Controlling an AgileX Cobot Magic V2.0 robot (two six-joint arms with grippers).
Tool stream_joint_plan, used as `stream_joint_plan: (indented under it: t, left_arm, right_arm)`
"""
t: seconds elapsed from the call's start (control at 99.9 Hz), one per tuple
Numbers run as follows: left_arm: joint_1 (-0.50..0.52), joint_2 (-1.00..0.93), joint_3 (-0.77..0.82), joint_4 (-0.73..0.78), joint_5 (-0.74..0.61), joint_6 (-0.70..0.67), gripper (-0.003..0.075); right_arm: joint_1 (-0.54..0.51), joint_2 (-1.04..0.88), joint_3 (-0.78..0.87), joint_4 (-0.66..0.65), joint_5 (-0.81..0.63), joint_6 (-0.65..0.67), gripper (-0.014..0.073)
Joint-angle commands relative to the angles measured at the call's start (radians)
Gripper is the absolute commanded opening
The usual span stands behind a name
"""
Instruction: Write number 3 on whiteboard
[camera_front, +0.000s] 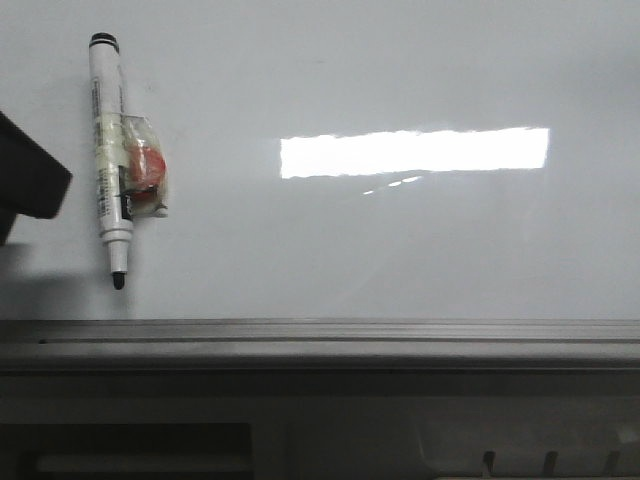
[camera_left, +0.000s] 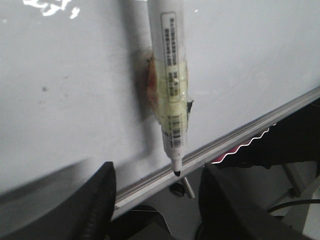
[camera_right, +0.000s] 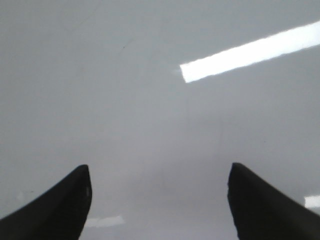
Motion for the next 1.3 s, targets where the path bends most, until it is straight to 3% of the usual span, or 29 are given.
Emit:
stream_joint_plan:
  t: [0.0, 0.35, 0.44, 0.52, 0.63, 0.72, 0.851, 1.021, 1.141, 1.291]
  left_arm:
    - [-0.042, 0.035, -0.035, -0.078, -0.08, 0.004, 0.0336]
    - [-0.126, 0.144, -0.035, -0.086, -0.242, 0.005, 0.0316]
    - [-0.126, 0.155, -0.035, -0.086, -0.265, 0.005, 0.0197]
    - [-0.126, 0.155, -0.035, -0.081, -0.271, 0.005, -0.0019]
    - [-0.126, 0.153, -0.038, -0.083, -0.263, 0.005, -0.0021]
    - [-0.132, 0.132, -0.063, -0.083, -0.212, 0.047, -0.0021]
    - [-0.181, 0.079, -0.167, -0.05, -0.014, 0.334, -0.0021]
    - [-0.297, 0.036, -0.321, 0.193, 0.224, 0.594, -0.0021]
    - [-0.361, 0.02, -0.372, 0.371, 0.238, 0.614, -0.0021]
    - [-0.374, 0.004, -0.382, 0.4, 0.228, 0.614, -0.0021]
  right_arm:
    - [0.002, 0.016, -0.035, -0.014, -0.089, -0.001, 0.0509]
    - [0.002, 0.017, -0.035, -0.014, -0.104, -0.001, 0.0509]
    - [0.002, 0.017, -0.036, -0.014, -0.107, -0.001, 0.0509]
    - [0.011, 0.017, -0.056, 0.014, -0.095, -0.001, 0.0507]
    - [0.056, 0.035, -0.118, 0.022, -0.09, -0.001, 0.0488]
    - [0.128, 0.076, -0.202, 0.022, -0.067, -0.045, 0.0479]
    - [0.271, 0.19, -0.336, 0.04, 0.132, -0.229, 0.048]
    - [0.494, 0.394, -0.473, 0.106, 0.379, -0.536, 0.048]
    - [0.647, 0.512, -0.506, 0.104, 0.377, -0.609, 0.048]
    - [0.789, 0.605, -0.527, 0.104, 0.273, -0.616, 0.048]
